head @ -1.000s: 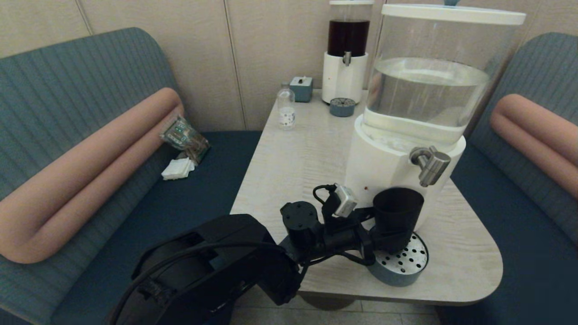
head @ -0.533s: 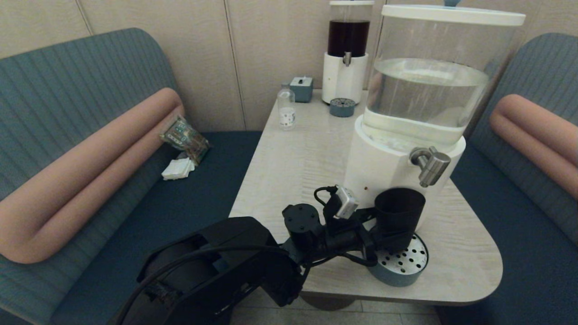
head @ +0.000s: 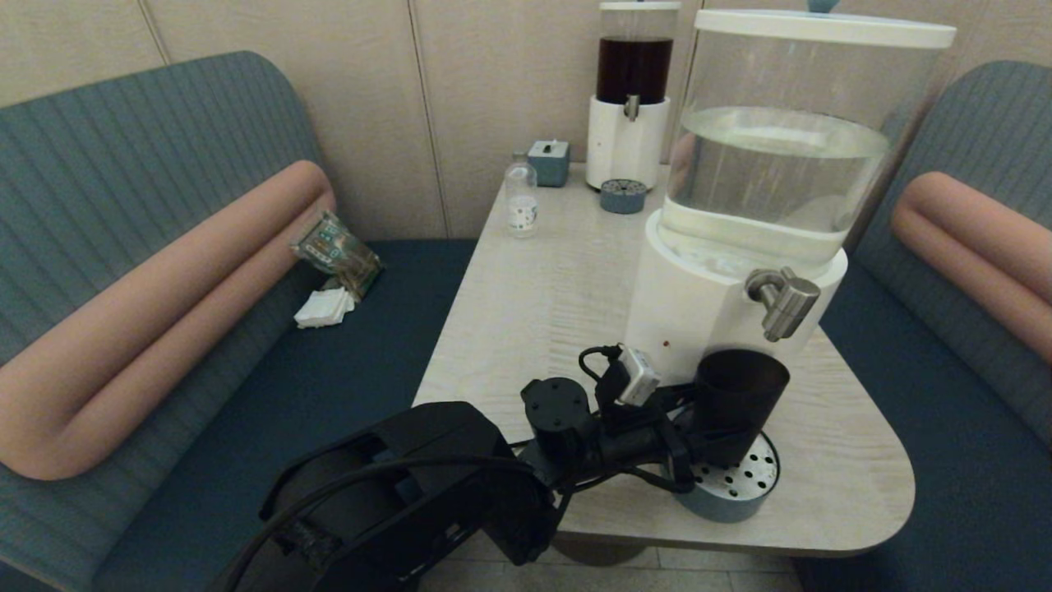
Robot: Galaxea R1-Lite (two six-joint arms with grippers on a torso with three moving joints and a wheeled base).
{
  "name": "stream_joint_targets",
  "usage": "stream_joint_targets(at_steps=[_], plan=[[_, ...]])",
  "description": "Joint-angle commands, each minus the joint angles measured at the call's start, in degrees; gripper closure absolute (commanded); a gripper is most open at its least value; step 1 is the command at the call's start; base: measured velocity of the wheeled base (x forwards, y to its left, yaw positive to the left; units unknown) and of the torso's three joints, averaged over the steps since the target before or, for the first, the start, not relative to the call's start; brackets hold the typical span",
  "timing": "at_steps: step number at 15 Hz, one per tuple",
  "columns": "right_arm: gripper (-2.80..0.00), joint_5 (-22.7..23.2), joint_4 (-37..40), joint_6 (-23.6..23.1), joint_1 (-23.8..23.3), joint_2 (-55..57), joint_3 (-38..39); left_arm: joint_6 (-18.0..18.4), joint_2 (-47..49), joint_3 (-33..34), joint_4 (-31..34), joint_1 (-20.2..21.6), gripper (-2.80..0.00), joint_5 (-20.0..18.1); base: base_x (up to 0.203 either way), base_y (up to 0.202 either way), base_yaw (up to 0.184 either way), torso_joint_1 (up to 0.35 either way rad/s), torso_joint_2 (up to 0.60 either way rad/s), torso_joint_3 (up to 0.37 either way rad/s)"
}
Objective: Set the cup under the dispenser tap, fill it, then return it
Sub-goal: Place it under the water dispenser
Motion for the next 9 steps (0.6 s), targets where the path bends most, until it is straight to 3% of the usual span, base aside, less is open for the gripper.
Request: stream_joint_targets(at_steps=[1, 9], plan=[[0.00, 0.01, -0.02, 0.00, 0.02, -0.20, 0.00, -0.06, 0.90, 0.04, -0.26, -0.14, -2.80, -0.26, 0.000, 0.000, 0.000, 0.000, 0.00, 0.000], [0.00, 0.01, -0.02, 0.00, 0.02, -0.20, 0.06, -0.01, -0.29, 0.13, -0.26, -0.05, -2.80, -0.17, 0.000, 0.000, 0.000, 0.000, 0.00, 0.000]])
